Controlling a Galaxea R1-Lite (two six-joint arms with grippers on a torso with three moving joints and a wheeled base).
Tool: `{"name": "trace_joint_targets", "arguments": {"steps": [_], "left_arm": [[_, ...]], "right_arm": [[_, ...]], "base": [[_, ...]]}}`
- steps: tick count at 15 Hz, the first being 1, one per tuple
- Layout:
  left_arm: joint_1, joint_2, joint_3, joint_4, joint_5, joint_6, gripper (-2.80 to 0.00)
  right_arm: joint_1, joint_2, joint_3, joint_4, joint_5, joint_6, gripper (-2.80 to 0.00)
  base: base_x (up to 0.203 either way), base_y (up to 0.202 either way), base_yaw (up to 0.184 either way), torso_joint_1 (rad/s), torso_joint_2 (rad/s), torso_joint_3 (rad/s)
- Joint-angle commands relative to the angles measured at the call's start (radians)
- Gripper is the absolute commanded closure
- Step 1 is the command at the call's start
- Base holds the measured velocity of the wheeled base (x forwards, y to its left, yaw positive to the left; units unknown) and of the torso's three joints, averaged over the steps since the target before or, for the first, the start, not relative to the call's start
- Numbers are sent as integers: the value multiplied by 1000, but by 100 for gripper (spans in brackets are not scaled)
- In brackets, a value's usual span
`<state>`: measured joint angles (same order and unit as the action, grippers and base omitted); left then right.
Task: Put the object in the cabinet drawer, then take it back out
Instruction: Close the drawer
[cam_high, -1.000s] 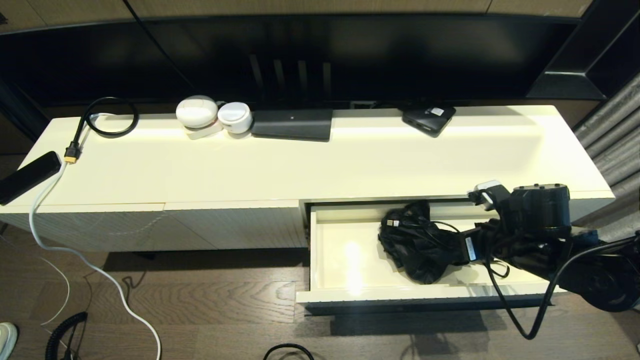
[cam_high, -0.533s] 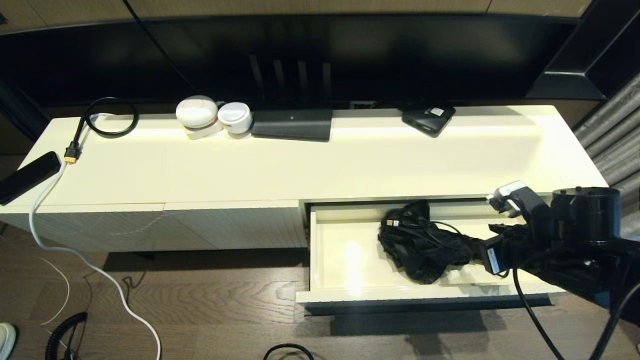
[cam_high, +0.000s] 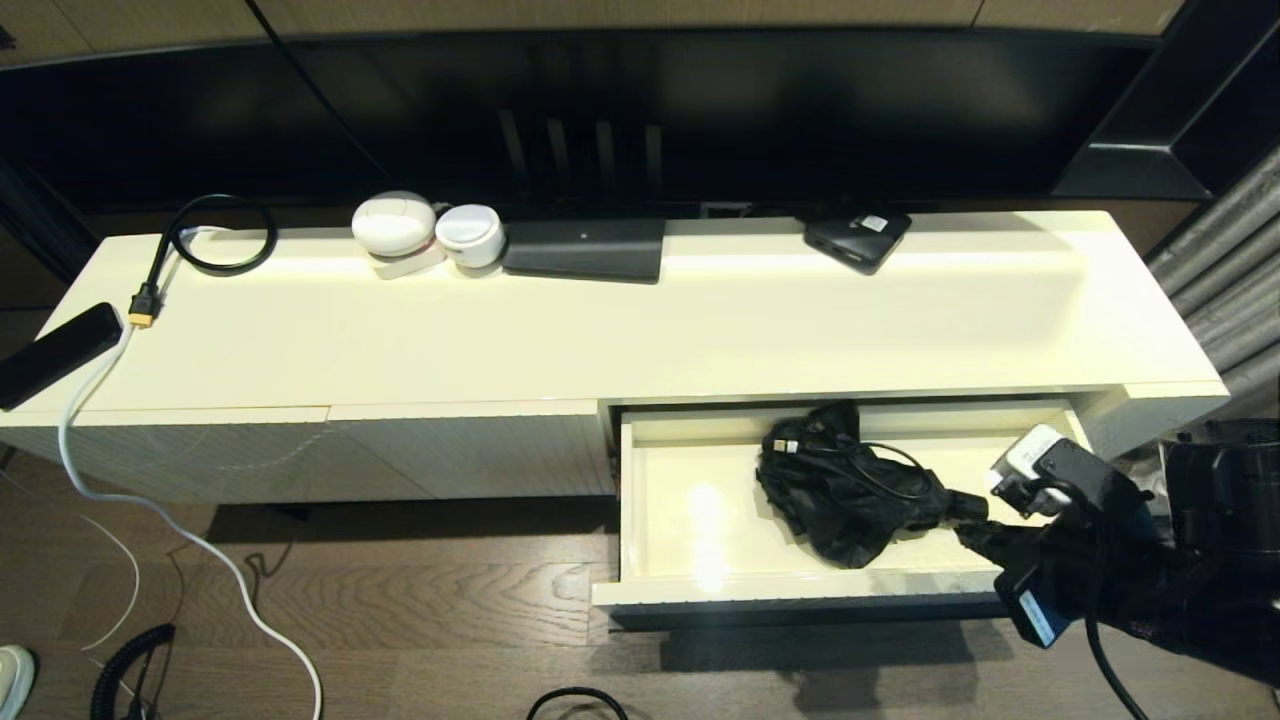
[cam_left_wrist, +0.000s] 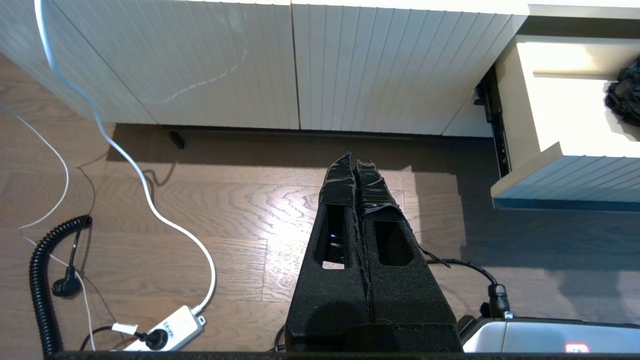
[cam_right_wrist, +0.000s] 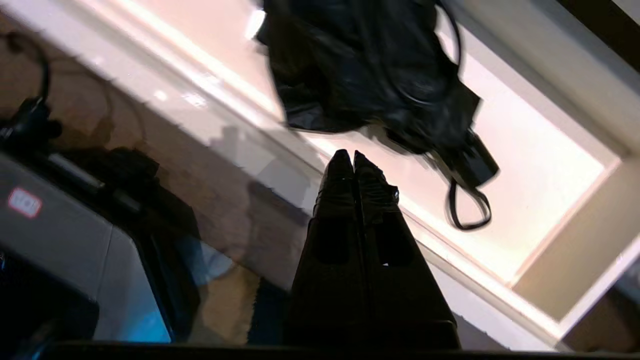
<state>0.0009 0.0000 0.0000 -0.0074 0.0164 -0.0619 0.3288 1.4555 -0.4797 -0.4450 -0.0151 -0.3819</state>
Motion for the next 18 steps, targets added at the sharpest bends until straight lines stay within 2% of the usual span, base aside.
{"name": "trace_joint_targets", "arguments": {"steps": [1,5,8,10,14,18], "left_arm": [[1,0,0,0,0,-1,0],[-1,0,1,0,0,-1,0],[0,0,0,0,0,-1,0],[0,0,0,0,0,-1,0],[0,0,0,0,0,-1,0],[0,0,0,0,0,-1,0]], "right_arm": [[21,-41,27,21,52,-141,0],[26,-66,54,123,92,-425,0],[42,-52,114,178,101,-587,0],[42,-12,117,176,99,-618,0],[47,89,89,159,88,-620,0],[53,193,113,28,87,-621,0]], "base": [[0,0,0,0,0,0],[0,0,0,0,0,0],[0,0,0,0,0,0],[0,0,0,0,0,0],[0,0,0,0,0,0],[0,0,0,0,0,0]]}}
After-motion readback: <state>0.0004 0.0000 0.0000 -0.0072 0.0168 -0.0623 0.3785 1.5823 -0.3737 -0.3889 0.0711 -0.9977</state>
